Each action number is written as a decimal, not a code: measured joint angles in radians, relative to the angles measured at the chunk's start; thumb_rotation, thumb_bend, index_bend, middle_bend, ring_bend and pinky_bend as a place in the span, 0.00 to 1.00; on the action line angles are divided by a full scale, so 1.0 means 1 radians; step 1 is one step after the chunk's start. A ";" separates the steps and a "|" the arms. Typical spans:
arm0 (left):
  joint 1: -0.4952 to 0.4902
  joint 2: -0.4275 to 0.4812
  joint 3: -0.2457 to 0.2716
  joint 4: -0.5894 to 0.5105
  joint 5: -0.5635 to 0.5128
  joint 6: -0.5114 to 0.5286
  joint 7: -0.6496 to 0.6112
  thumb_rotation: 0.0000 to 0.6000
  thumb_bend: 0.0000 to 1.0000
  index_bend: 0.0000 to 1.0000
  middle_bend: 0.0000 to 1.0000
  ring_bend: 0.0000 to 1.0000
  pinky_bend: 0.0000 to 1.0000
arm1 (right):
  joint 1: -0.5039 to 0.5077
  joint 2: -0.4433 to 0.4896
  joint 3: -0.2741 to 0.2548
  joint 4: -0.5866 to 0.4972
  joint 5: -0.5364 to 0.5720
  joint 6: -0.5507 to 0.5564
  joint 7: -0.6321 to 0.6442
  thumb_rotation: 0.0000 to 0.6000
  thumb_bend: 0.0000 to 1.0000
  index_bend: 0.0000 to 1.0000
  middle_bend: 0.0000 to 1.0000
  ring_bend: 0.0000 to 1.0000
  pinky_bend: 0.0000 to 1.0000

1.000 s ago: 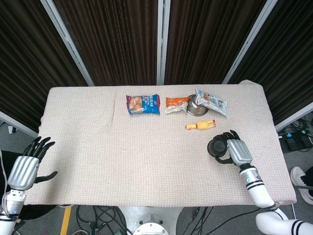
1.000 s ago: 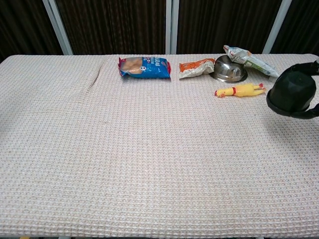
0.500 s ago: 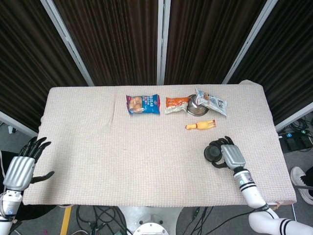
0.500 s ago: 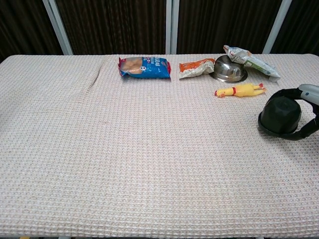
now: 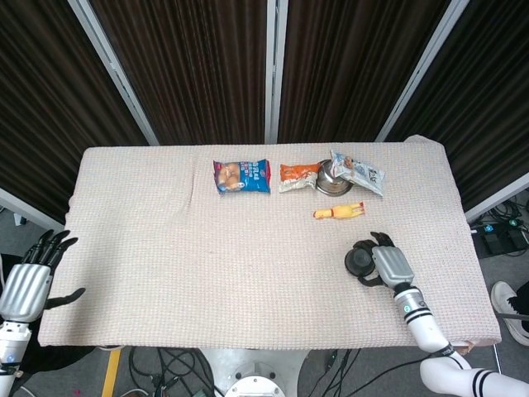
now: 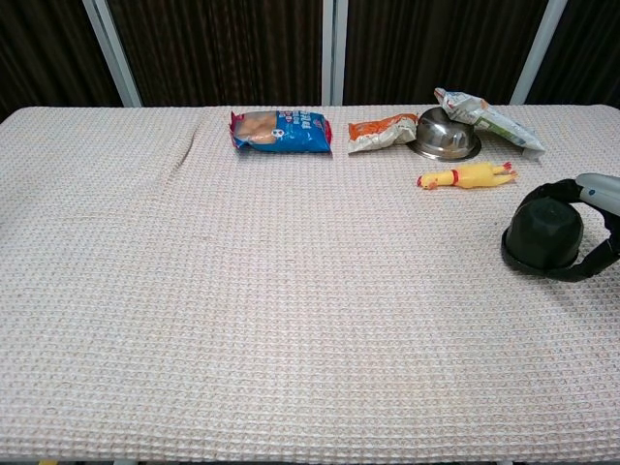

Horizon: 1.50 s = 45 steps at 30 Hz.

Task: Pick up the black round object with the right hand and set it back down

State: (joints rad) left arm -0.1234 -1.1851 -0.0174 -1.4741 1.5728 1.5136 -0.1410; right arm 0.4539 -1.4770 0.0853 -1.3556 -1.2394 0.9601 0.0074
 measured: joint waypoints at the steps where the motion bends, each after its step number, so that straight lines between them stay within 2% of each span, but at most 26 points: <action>1: 0.000 0.000 0.000 0.001 0.001 0.000 -0.001 1.00 0.09 0.16 0.08 0.00 0.17 | 0.001 0.007 -0.002 -0.005 -0.001 -0.007 -0.002 1.00 0.11 0.12 0.18 0.00 0.00; 4: 0.001 -0.002 0.000 0.003 0.000 0.001 -0.003 1.00 0.09 0.16 0.08 0.00 0.17 | 0.008 0.033 -0.010 -0.024 -0.001 -0.038 -0.007 1.00 0.08 0.01 0.12 0.00 0.00; 12: 0.000 -0.003 -0.001 0.004 0.003 0.003 -0.003 1.00 0.09 0.16 0.08 0.00 0.17 | 0.007 0.058 -0.014 -0.049 -0.002 -0.035 -0.014 1.00 0.08 0.00 0.11 0.00 0.00; 23: -0.001 0.001 -0.003 -0.005 0.006 0.004 0.003 1.00 0.09 0.16 0.08 0.00 0.17 | 0.002 0.066 -0.004 -0.065 -0.006 -0.011 -0.016 1.00 0.10 0.00 0.19 0.00 0.00; 32: 0.000 0.002 -0.003 -0.003 0.001 0.001 0.002 1.00 0.09 0.16 0.08 0.00 0.17 | 0.002 0.056 -0.001 -0.066 0.000 -0.006 -0.030 1.00 0.10 0.09 0.27 0.00 0.00; 45: 0.000 0.002 -0.004 -0.002 0.001 0.001 0.002 1.00 0.09 0.16 0.08 0.00 0.17 | -0.008 0.045 0.012 -0.070 -0.003 0.038 -0.034 1.00 0.15 0.16 0.37 0.00 0.00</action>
State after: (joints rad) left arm -0.1230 -1.1831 -0.0215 -1.4765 1.5739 1.5147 -0.1386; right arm 0.4459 -1.4321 0.0969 -1.4253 -1.2425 0.9984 -0.0267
